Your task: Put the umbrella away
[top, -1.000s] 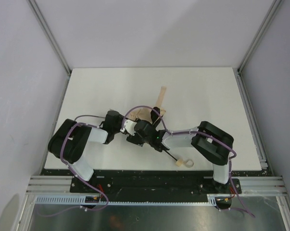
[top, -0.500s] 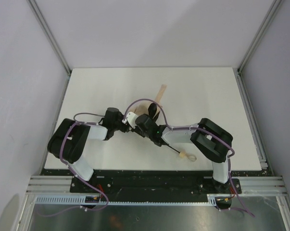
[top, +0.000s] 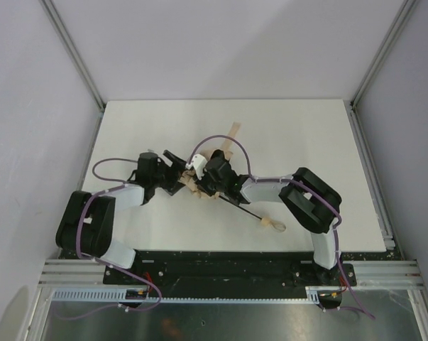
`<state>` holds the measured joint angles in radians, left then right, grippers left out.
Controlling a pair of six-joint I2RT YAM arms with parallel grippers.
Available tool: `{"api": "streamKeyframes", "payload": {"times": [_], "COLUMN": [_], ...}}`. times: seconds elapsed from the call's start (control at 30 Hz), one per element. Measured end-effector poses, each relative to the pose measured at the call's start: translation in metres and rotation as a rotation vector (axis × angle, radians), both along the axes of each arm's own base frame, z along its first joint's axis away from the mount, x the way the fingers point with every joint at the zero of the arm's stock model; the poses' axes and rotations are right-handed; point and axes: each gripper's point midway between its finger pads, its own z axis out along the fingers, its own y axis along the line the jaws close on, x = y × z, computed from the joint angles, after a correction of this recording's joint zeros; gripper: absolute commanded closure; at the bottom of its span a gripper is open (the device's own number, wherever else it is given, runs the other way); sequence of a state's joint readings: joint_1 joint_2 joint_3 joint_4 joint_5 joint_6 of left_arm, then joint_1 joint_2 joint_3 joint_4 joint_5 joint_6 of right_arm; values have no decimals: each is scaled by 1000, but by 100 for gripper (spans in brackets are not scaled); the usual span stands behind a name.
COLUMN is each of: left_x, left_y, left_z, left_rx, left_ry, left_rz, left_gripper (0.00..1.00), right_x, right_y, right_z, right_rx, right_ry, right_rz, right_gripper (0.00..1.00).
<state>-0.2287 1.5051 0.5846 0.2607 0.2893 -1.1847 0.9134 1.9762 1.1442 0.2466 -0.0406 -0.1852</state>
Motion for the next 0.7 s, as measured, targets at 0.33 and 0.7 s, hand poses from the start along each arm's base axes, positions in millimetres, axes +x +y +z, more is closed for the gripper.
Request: {"api": "streamKeyframes", "payload": {"times": [0.33, 0.7], "left_x": [-29, -58], "left_y": [27, 28], "left_z": [29, 22], "left_rx": [-63, -94], "left_ry": [-87, -75], "left_rz": [2, -10], "left_gripper": [1, 1], "right_x": [6, 10], "right_y": [16, 21], "right_z": [-1, -2], "right_rx": [108, 240], "right_ry": [169, 438], "right_rz": [42, 49], "right_gripper": [100, 100]}}
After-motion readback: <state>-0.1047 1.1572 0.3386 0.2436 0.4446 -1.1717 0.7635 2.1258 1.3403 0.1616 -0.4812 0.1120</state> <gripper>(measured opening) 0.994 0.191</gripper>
